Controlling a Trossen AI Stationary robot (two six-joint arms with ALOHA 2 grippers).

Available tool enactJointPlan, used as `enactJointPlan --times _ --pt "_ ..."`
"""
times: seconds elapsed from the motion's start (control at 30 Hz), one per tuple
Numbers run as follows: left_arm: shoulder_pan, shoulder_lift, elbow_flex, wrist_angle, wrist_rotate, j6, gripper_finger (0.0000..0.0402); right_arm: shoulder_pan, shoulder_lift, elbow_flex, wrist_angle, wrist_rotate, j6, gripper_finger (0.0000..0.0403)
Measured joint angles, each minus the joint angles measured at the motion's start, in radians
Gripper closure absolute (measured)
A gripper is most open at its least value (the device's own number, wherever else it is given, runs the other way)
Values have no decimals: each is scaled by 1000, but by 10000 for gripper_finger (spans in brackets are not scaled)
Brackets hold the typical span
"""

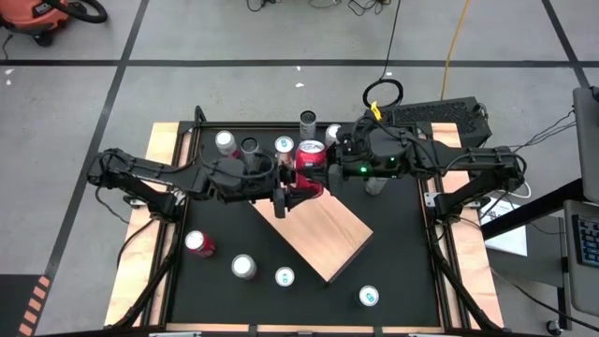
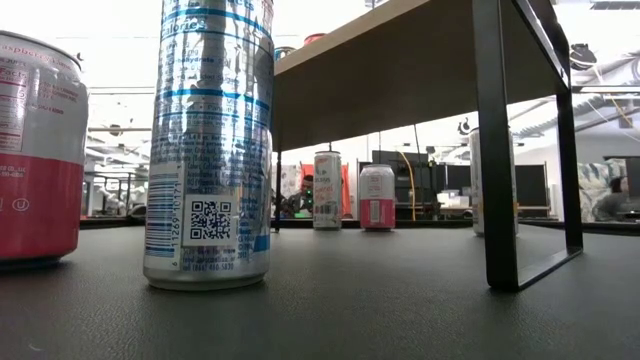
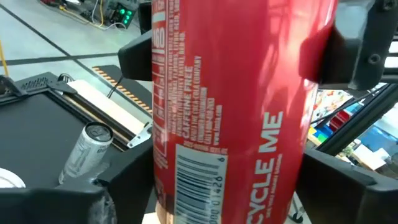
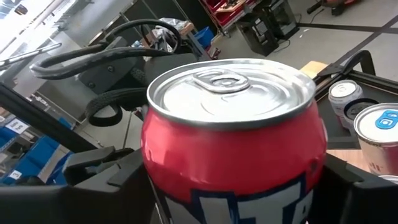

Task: Place canned beverage on shelf
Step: Put the bottom red soda can on the shelf aligned with the other red soda can

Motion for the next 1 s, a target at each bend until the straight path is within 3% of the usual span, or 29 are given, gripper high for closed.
enactJointPlan --times 0.2,0.43,0.7,0.83,1.0 --pt "0 0 0 0 19 19 95 0 -1 0 -3 -2 -1 124" --pt "0 0 -2 -1 33 32 98 -1 -1 0 -10 -66 -22 121" --pt "-4 1 -2 88 213 26 99 0 -25 1 11 -245 -80 52" --pt "-2 0 -2 145 224 27 99 -1 -30 2 34 -323 -106 25" --pt "-1 0 -2 170 247 59 100 2 -30 2 66 -371 -168 20"
